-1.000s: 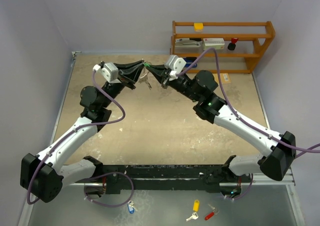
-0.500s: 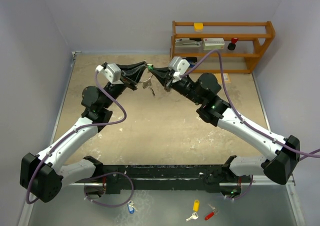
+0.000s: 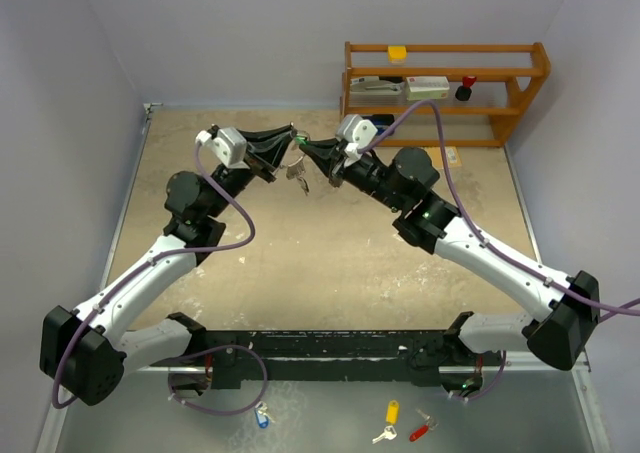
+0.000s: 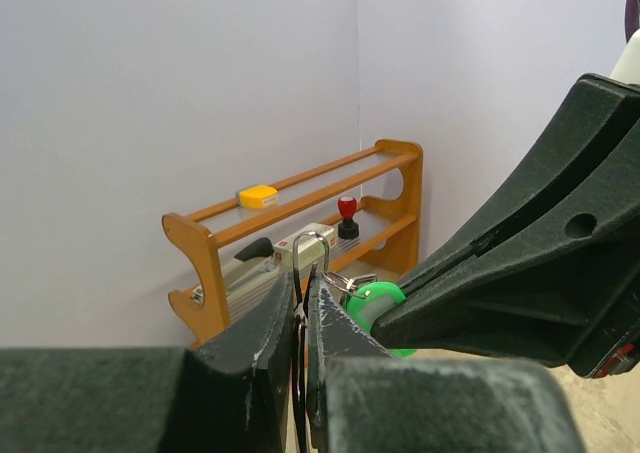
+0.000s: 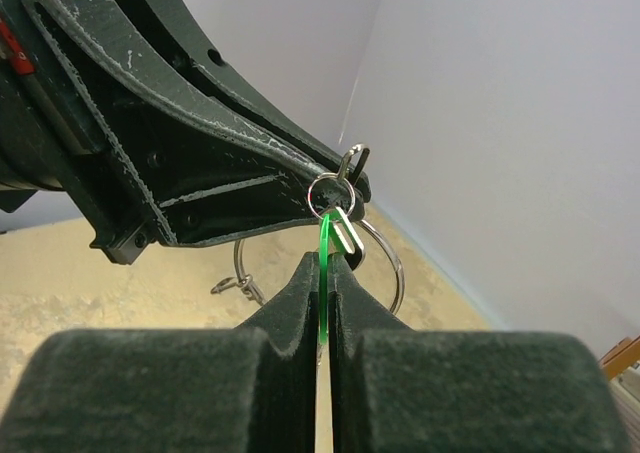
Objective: Remove the keys from the keyring
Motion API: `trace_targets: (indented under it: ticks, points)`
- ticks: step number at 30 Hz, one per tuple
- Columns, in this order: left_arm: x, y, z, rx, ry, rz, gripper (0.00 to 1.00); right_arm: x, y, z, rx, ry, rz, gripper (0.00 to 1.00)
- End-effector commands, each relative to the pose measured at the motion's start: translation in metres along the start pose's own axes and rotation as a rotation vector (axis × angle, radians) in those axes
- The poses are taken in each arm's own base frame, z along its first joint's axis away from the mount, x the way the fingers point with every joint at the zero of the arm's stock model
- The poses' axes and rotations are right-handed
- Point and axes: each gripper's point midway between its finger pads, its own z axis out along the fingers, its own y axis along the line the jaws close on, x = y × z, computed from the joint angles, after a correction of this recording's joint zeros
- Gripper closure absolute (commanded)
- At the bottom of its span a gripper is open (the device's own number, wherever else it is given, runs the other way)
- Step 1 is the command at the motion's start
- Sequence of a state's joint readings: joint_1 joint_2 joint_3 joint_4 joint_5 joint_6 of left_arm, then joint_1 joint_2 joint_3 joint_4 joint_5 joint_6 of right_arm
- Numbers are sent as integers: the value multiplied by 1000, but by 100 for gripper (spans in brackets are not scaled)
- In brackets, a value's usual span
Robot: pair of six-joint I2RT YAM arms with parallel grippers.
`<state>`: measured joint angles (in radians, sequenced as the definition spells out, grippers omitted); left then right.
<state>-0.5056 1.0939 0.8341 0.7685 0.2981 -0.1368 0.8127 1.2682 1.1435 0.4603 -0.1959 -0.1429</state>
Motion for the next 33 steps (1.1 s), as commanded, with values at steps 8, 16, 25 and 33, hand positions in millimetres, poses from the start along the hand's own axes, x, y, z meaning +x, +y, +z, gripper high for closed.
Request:
trace_targets:
  ticks: [8,16,25,33]
  points:
    - [-108,34,-9,-205,-274,155,100,46,-8,-16,88,161,30,100]
    - [-128,42,-23,-278,-360,154,100,73,1,-29,77,244,71,100]
    - [-127,41,-25,-274,-354,139,100,83,-14,-44,182,280,56,100]
    - [-109,35,-36,-262,-279,103,100,154,-53,-61,392,502,103,100]
